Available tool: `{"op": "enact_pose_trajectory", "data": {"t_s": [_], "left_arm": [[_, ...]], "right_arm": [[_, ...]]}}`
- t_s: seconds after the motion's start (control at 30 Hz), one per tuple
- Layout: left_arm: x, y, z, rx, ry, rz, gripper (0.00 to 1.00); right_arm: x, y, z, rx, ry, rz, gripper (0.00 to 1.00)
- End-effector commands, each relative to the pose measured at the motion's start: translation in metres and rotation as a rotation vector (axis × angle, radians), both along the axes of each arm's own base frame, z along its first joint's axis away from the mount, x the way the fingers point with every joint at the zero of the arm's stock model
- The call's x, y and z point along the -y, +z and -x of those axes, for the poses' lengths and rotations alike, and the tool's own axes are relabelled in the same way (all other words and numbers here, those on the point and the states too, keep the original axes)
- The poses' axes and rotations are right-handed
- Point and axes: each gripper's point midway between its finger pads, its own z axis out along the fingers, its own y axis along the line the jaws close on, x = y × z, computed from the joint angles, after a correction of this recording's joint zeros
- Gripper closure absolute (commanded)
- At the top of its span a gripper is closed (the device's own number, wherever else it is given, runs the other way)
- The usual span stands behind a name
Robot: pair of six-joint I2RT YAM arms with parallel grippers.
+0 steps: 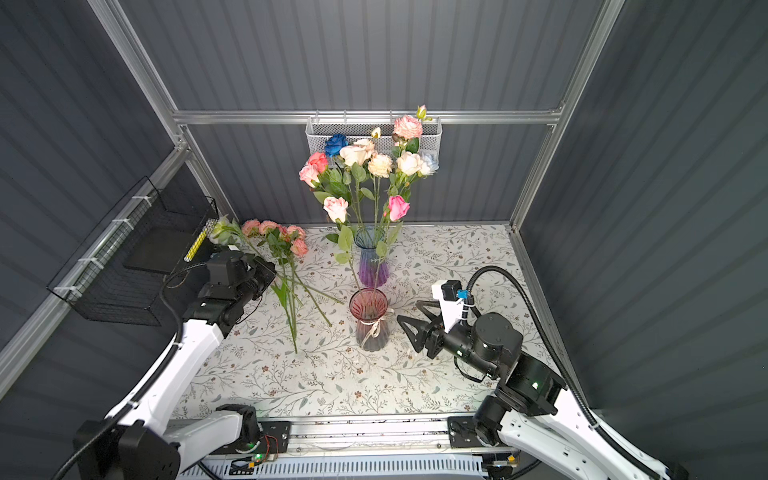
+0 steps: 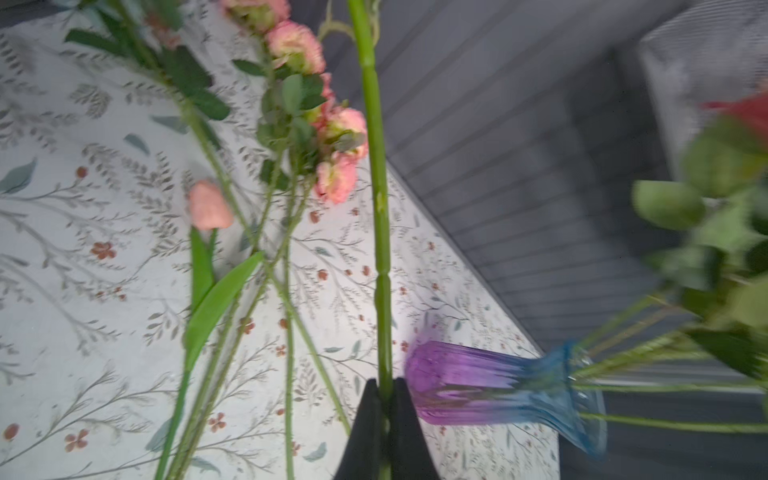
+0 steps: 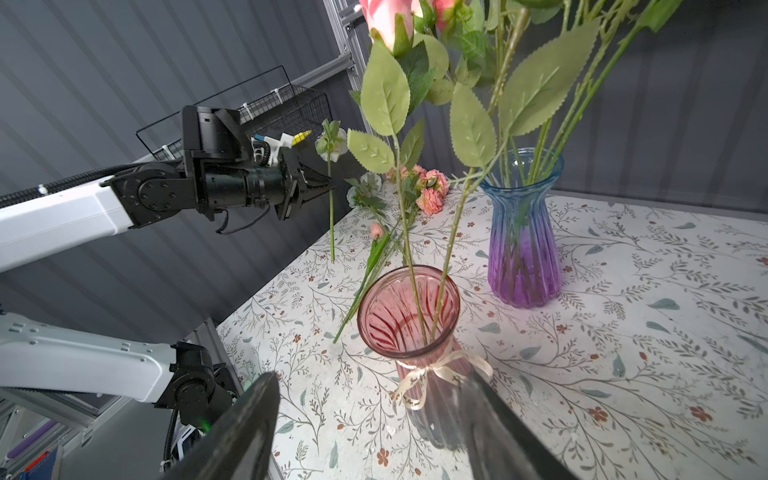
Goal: Arrange the flowers into the vase
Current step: 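Lift the white rose with the left gripper while the right gripper reaches toward it, then grasp the white rose stem with the right gripper and open the left gripper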
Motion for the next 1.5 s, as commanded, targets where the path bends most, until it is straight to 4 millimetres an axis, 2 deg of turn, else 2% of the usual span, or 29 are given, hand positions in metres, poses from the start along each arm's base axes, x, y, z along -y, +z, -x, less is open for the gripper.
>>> {"op": "enact_pose_trajectory", "data": {"t_s": [0.0, 0.13, 0.33, 0.57, 0.67, 0.7, 0.83, 1.03, 1.2, 1.33, 1.47], "left_arm": [[0.028, 0.051, 0.019, 0.107, -0.189, -0.044, 1.0], [0.058, 0.103, 0.044, 0.25, -0.407, -0.046, 1.0], [0.091, 0.164, 0.104, 0.493, -0.707, -0.06, 1.0], [0.117, 0.191, 0.166, 0.685, -1.013, -0.041, 1.0], [0.121, 0.197, 0.19, 0.76, -1.095, -0.05, 1.0], [0.122, 0.197, 0.196, 0.771, -1.124, -0.048, 1.0], [0.126, 0.195, 0.214, 0.794, -1.222, -0.039, 1.0], [0.128, 0.187, 0.219, 0.787, -1.258, -0.033, 1.0], [0.13, 0.183, 0.218, 0.777, -1.273, -0.024, 1.0], [0.131, 0.184, 0.221, 0.787, -1.284, -0.027, 1.0], [0.131, 0.18, 0.215, 0.763, -1.26, -0.023, 1.0]], "right_arm": [[-0.002, 0.022, 0.004, 0.016, 0.023, -0.041, 0.29], [-0.008, 0.042, 0.008, 0.03, 0.068, -0.069, 0.28], [-0.03, 0.079, 0.018, 0.042, 0.194, -0.102, 0.29], [-0.085, 0.132, 0.014, 0.017, 0.399, -0.122, 0.29], [-0.103, 0.159, 0.012, 0.034, 0.456, -0.145, 0.3], [-0.115, 0.159, 0.004, 0.021, 0.464, -0.137, 0.29], [-0.14, 0.183, -0.003, 0.029, 0.525, -0.157, 0.29], [-0.174, 0.206, -0.001, 0.042, 0.637, -0.182, 0.29], [-0.197, 0.211, 0.007, 0.054, 0.699, -0.172, 0.32], [-0.209, 0.21, 0.002, 0.035, 0.705, -0.157, 0.42], [-0.211, 0.207, 0.001, 0.034, 0.704, -0.158, 0.69]]}}
